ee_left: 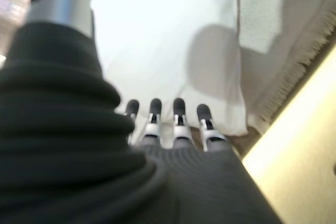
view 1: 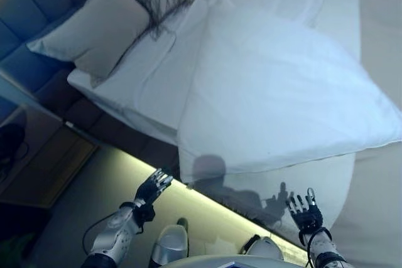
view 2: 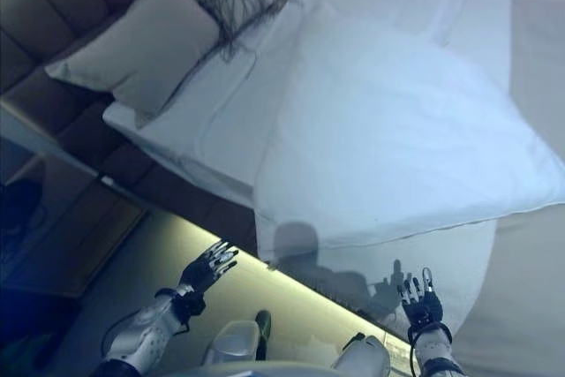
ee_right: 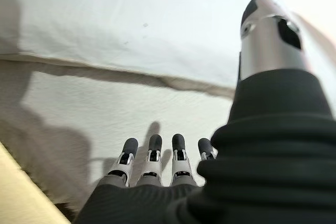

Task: Make the bed neatly

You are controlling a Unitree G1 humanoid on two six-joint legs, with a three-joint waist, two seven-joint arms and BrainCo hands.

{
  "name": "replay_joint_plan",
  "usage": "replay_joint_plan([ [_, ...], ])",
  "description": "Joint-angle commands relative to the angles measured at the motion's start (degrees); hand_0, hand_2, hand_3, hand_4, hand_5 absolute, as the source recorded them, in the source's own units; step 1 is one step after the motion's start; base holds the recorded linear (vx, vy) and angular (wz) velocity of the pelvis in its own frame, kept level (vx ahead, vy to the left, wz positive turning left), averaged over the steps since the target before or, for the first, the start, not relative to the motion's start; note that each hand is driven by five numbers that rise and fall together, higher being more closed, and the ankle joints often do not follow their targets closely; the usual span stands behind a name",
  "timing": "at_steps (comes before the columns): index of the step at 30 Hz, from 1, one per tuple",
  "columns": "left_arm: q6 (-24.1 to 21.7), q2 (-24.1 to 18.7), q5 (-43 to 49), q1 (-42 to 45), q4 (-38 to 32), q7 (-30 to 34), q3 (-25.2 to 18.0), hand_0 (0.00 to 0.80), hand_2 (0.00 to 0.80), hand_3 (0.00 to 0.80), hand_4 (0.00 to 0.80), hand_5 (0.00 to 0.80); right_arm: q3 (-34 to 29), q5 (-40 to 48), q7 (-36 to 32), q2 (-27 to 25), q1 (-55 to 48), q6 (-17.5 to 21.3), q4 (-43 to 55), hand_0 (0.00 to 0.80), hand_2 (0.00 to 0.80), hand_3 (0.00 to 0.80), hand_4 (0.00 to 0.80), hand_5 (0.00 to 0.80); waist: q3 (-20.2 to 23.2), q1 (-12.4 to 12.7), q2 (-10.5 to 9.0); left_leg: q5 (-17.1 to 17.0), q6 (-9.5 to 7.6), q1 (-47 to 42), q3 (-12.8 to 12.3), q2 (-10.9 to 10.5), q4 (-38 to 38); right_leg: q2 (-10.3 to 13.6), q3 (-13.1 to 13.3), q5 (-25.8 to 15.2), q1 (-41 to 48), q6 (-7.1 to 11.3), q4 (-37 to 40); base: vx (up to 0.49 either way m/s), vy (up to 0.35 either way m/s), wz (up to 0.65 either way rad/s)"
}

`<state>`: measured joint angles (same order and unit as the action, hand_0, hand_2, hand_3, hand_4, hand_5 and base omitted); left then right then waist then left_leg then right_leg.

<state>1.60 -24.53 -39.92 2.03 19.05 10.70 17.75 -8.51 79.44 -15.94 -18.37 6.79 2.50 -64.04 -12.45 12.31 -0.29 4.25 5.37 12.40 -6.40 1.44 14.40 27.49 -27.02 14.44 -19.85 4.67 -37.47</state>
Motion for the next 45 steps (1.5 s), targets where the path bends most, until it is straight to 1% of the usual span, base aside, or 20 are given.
replay_joint_plan([
  [1,-4.6,-2.1,-5.0,-6.3,-7.0,-1.7,0.7,0.000,0.000,0.000,0.000,0.000,-3.8,5.0,-3.3,-7.7,11.1,-2.1,-1.5,0.000,0.000,0.000,0.000,0.000,-4.8,2.9,3.11,3.4,-4.82,6.2,2.2,2.8,5.5,4.8,6.5,-24.5,-6.8,9.45,13.7,-0.285,0.150,0.30],
  [2,-5.3,-2.1,-5.9,-7.2,-6.9,-2.1,1.5,0.000,0.000,0.000,0.000,0.000,-3.5,4.8,-3.6,-9.1,12.9,-2.6,-1.5,0.000,0.000,0.000,0.000,0.000,-5.3,2.8,4.04,3.2,-4.71,7.9,2.3,2.5,6.2,5.1,7.2,-24.4,-8.5,9.35,13.0,-0.215,0.160,0.28],
  [5,-6.4,-1.5,-8.3,-8.3,-7.2,-3.2,2.7,0.000,0.000,0.000,0.000,0.000,-3.4,2.2,-4.1,-14.0,17.2,-6.0,-1.6,0.000,0.000,0.000,0.000,0.000,-6.4,2.0,6.36,3.3,-4.58,11.3,2.0,1.5,8.6,6.5,9.7,-23.7,-13.2,8.93,10.0,-0.137,0.199,0.09],
  [7,-6.2,-0.5,-8.9,-7.5,-7.9,-3.4,3.0,0.000,0.000,0.000,0.000,0.000,-4.1,0.2,-5.0,-16.9,18.1,-8.3,-1.8,0.000,0.000,0.000,0.000,0.000,-6.3,1.5,7.83,3.5,-4.58,12.1,1.4,1.0,9.5,7.3,11.9,-23.0,-16.0,8.72,7.6,-0.014,0.242,0.08],
  [10,-6.4,1.0,-10.0,-5.9,-9.2,-3.8,3.5,0.000,0.000,0.000,0.000,0.000,-5.7,-2.1,-6.3,-20.7,18.0,-10.9,-2.0,0.000,0.000,0.000,0.000,0.000,-5.8,0.6,9.72,3.4,-4.44,12.0,0.2,0.3,9.5,7.8,14.2,-21.9,-18.5,8.39,5.5,0.011,0.210,0.04],
  [11,-6.5,1.3,-10.2,-5.7,-9.4,-3.9,3.7,0.000,0.000,0.000,0.000,0.000,-5.9,-2.2,-6.4,-21.3,18.0,-11.1,-2.1,0.000,0.000,0.000,0.000,0.000,-5.7,0.5,10.01,3.4,-4.43,12.0,0.0,0.1,9.4,7.9,14.6,-21.7,-19.0,8.36,5.2,-0.007,0.199,0.01],
  [12,-7.0,1.8,-10.8,-5.2,-9.9,-3.9,4.1,0.000,0.000,0.000,0.000,0.000,-6.7,-2.4,-6.5,-22.9,18.2,-11.7,-2.4,0.000,0.000,0.000,0.000,0.000,-5.7,0.2,10.91,3.6,-4.41,12.0,-0.2,-0.2,9.6,8.0,15.3,-21.3,-19.8,8.15,4.4,-0.011,0.138,0.01],
  [14,-7.4,2.4,-11.4,-4.8,-10.3,-4.0,4.6,0.000,0.000,0.000,0.000,0.000,-7.6,-2.6,-6.7,-24.4,18.6,-12.4,-2.8,0.000,0.000,0.000,0.000,0.000,-5.8,-0.1,11.84,4.0,-4.50,12.3,-0.5,-0.6,10.3,8.2,16.5,-20.8,-21.1,7.86,3.1,-0.001,0.142,0.00],
  [17,-8.1,2.9,-11.9,-4.0,-10.4,-3.9,5.7,0.000,0.000,0.000,0.000,0.000,-8.5,-3.1,-7.2,-26.1,19.0,-13.6,-3.5,0.000,0.000,0.000,0.000,0.000,-5.7,-0.5,12.74,4.3,-4.64,12.4,-0.9,-1.0,10.7,8.1,17.9,-20.1,-22.3,7.68,2.1,0.014,0.084,0.01],
  [21,-9.5,3.7,-12.2,-3.9,-10.8,-3.9,7.2,0.000,0.000,0.000,0.000,0.000,-9.1,-2.8,-8.2,-27.8,20.3,-14.8,-4.3,0.000,0.000,0.000,0.000,0.000,-6.0,-1.1,13.89,4.0,-4.65,11.6,-1.5,-1.3,9.4,7.6,18.2,-20.0,-22.5,7.74,2.9,-0.020,0.050,0.06],
  [25,-10.2,4.1,-11.5,-3.8,-10.8,-4.5,7.8,0.000,0.000,0.000,0.000,0.000,-9.1,-3.5,-8.8,-27.8,19.9,-14.0,-4.8,0.000,0.000,0.000,0.000,0.000,-6.5,-1.4,14.03,4.0,-4.69,10.6,-1.6,-1.1,8.6,7.7,18.1,-20.7,-22.0,8.02,3.8,0.019,-0.003,0.05],
  [28,-10.3,4.2,-11.6,-3.3,-11.4,-5.4,8.2,0.000,0.000,0.000,0.000,0.000,-10.0,-3.4,-8.8,-28.9,19.8,-14.5,-4.1,0.000,0.000,0.000,0.000,0.000,-6.5,-1.8,14.46,3.9,-4.60,9.6,-1.7,-1.2,7.9,7.9,18.5,-20.9,-22.0,8.17,3.7,0.046,0.046,0.02],
  [32,-11.0,4.4,-12.1,-2.7,-11.9,-6.2,9.0,0.000,0.000,0.000,0.000,0.000,-10.7,-5.8,-9.8,-30.9,20.9,-15.0,-4.1,0.000,0.000,0.000,0.000,0.000,-6.6,-2.1,15.25,3.3,-4.51,8.7,-2.0,-1.4,6.4,7.5,18.6,-20.9,-22.0,8.49,4.5,0.020,0.033,-0.02],
  [39,-11.8,4.1,-13.1,-2.1,-11.7,-6.1,10.1,0.000,0.000,0.000,0.000,0.000,-9.9,-7.8,-9.2,-33.7,23.7,-16.8,-4.7,0.000,0.000,0.000,0.000,0.000,-6.8,-1.9,15.56,3.1,-4.48,8.5,-2.4,-1.1,6.6,8.0,18.3,-20.5,-22.0,8.48,3.5,0.046,0.002,0.03],
  [44,-12.5,4.5,-13.5,-1.1,-11.3,-7.0,11.5,0.000,0.000,0.000,0.000,0.000,-10.1,-9.2,-10.8,-34.9,24.1,-17.6,-4.9,0.000,0.000,0.000,0.000,0.000,-6.4,-2.0,15.90,3.3,-4.52,8.0,-2.3,-1.4,7.3,8.0,18.6,-19.7,-21.4,8.07,2.6,0.096,0.029,0.01],
  [45,-12.6,4.6,-13.7,-0.9,-11.1,-7.1,11.7,0.000,0.000,0.000,0.000,0.000,-10.3,-9.8,-11.3,-35.2,24.3,-17.9,-4.9,0.521,0.521,0.521,0.521,0.521,-6.2,-2.0,15.95,3.4,-4.48,8.1,-2.3,-1.5,7.6,7.9,18.7,-19.5,-21.2,7.98,2.4,0.101,0.038,0.01],
])
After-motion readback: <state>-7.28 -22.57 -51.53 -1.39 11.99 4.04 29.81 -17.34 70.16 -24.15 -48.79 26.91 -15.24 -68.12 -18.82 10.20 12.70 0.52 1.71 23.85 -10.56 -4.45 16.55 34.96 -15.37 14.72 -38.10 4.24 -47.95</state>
